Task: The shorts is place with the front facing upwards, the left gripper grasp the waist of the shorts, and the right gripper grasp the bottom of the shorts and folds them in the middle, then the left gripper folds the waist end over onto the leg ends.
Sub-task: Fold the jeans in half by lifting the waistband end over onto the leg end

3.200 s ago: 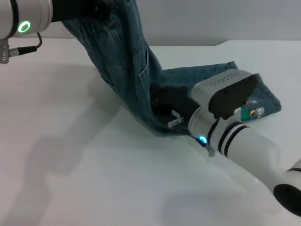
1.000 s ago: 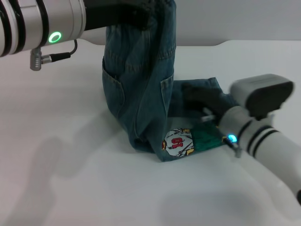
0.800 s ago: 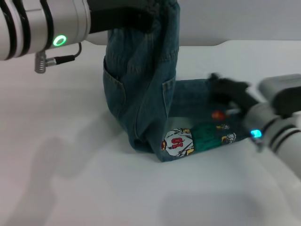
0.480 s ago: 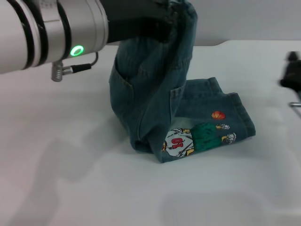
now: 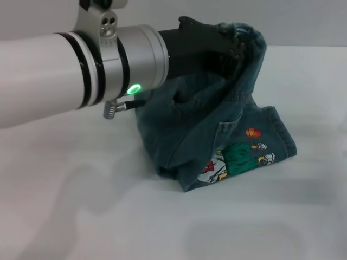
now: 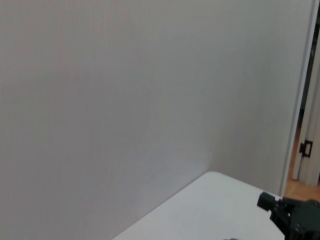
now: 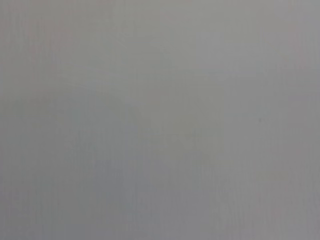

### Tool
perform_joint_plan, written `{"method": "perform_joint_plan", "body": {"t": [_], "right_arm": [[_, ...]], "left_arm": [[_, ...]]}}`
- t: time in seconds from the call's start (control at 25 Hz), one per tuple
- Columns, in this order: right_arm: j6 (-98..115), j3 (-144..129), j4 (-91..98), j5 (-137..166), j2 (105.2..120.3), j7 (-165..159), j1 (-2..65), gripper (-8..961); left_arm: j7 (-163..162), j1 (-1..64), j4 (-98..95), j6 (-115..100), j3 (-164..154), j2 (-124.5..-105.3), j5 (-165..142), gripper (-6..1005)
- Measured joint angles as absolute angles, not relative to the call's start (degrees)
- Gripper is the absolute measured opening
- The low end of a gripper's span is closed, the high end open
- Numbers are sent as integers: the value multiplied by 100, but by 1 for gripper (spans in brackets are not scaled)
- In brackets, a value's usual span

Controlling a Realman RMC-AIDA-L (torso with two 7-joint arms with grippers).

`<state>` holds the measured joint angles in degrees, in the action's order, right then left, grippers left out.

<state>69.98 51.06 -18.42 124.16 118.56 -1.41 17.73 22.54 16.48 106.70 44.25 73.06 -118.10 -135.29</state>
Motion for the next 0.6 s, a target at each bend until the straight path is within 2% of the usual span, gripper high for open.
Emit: {"method": "perform_joint_plan", "body": {"t": [0.56,0.6], "right_arm": [[7084,5064,-1845,12609,11839,-163,1665,14],[7128,5062,-1843,12644,11838,-168,1648,15]], "left_arm": [[2461,1627,9856,2606,6156,-11809,-13343,201],[2472,1632,9826,2491,6083,-11810,-13343,233]]}}
